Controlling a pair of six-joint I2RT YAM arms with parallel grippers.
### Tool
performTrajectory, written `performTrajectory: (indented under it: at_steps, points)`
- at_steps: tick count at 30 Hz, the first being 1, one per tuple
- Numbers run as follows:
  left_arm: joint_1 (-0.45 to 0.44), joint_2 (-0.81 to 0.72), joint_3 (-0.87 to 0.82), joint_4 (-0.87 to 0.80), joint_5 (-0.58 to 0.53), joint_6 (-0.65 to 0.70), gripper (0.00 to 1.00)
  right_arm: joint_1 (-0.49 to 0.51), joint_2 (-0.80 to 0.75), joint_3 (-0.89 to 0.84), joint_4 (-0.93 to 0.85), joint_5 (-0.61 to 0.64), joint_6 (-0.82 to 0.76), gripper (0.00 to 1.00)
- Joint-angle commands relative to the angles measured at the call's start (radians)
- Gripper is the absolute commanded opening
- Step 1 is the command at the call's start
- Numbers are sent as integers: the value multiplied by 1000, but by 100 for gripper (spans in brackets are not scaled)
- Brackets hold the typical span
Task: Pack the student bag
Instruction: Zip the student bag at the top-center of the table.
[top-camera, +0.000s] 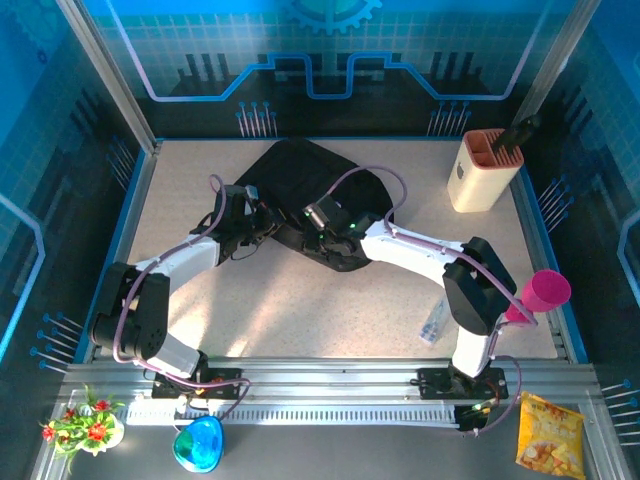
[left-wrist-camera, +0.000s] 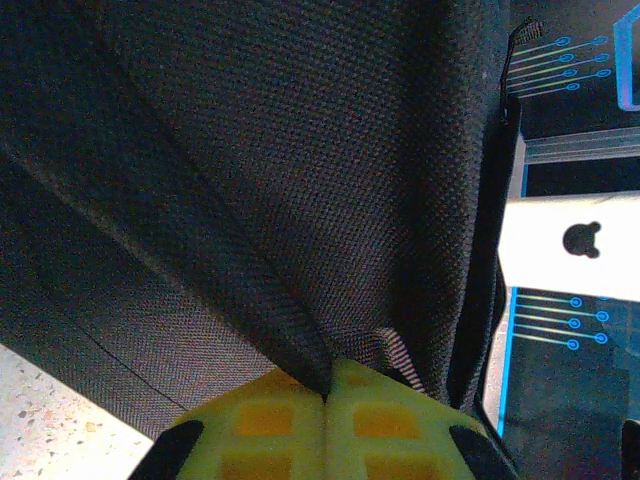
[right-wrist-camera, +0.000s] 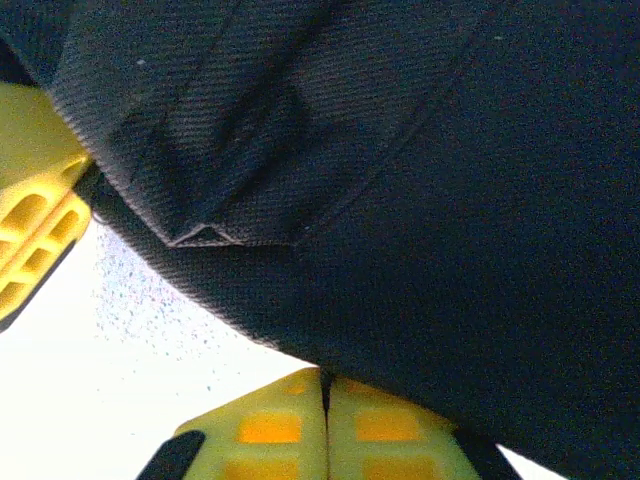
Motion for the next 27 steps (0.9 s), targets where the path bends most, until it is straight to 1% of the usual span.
performTrajectory:
  at_steps: [1, 7, 9, 15, 18, 22, 27]
  points:
    - [-6, -6, 5, 24, 21, 15, 0, 11, -52, -39, -30, 48, -18, 0]
    - [-6, -12, 6, -12, -95, 13, 0, 0, -162, -138, -79, 99, -48, 0]
    - [-6, -8, 7, -11, -113, 3, 0, -9, -213, -184, -93, 128, -48, 0]
    - [-6, 2, 5, 3, -163, -25, 0, -56, -336, -311, -131, 139, -25, 0]
    - [-6, 8, 3, 20, -173, -45, 0, -83, -400, -365, -146, 160, -25, 0]
    - [-8, 35, 11, 42, -156, -68, 0, -138, -458, -417, -153, 172, -43, 0]
    - [-8, 72, 35, 51, -135, -78, 0, -222, -481, -436, -140, 142, -94, 0]
